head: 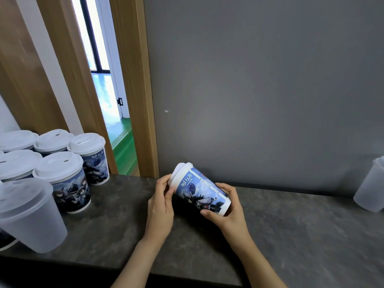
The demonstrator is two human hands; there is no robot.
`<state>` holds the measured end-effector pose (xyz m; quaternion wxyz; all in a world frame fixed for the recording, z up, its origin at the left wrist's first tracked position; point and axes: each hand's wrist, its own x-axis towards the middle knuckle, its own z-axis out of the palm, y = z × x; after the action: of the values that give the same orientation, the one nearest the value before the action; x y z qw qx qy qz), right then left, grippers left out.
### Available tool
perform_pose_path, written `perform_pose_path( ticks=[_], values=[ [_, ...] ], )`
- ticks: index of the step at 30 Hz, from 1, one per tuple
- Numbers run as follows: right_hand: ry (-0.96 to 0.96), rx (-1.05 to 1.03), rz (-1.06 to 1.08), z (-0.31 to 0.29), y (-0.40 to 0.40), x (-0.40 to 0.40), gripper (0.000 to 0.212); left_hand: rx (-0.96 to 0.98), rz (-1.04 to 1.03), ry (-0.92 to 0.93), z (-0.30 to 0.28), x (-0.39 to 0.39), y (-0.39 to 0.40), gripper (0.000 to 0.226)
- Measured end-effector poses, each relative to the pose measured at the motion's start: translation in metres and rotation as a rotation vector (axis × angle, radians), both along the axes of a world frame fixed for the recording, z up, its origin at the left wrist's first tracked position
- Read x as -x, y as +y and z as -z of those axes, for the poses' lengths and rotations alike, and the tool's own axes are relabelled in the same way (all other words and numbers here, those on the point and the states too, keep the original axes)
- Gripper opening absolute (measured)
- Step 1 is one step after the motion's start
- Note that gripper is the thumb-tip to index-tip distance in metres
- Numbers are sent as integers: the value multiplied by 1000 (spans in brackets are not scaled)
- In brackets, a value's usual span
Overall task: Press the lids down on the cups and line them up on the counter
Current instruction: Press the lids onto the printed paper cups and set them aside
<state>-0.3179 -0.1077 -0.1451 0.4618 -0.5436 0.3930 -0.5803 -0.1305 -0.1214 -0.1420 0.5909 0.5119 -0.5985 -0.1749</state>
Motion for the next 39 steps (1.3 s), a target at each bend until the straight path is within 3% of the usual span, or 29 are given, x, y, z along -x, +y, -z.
perform_pose_path(
  ticks=[5,10,15,23,30,35,39],
  values=[
    [-29,-13,-7,-3,2,0,59,-30,-1,8,0,0,1,43],
    [-5,6,6,-1,1,2,62,-6,-7,-9,-1,1,1,51],
    [49,30,35,2,-3,3,72,60,34,-58,0,0,2,36],
    [200,121,91,4,-3,-1,77,45,7,21,3,-2,-1,11],
    [212,39,59,4,-1,-3,73,58,0,-27,-4,0,3,36],
    [273,122,181,5,-1,-1,80,51,31,-49,-3,-1,4,44],
    [387,192,231,5,-2,-2,85,69,34,-81,0,-3,3,30]
  ],
)
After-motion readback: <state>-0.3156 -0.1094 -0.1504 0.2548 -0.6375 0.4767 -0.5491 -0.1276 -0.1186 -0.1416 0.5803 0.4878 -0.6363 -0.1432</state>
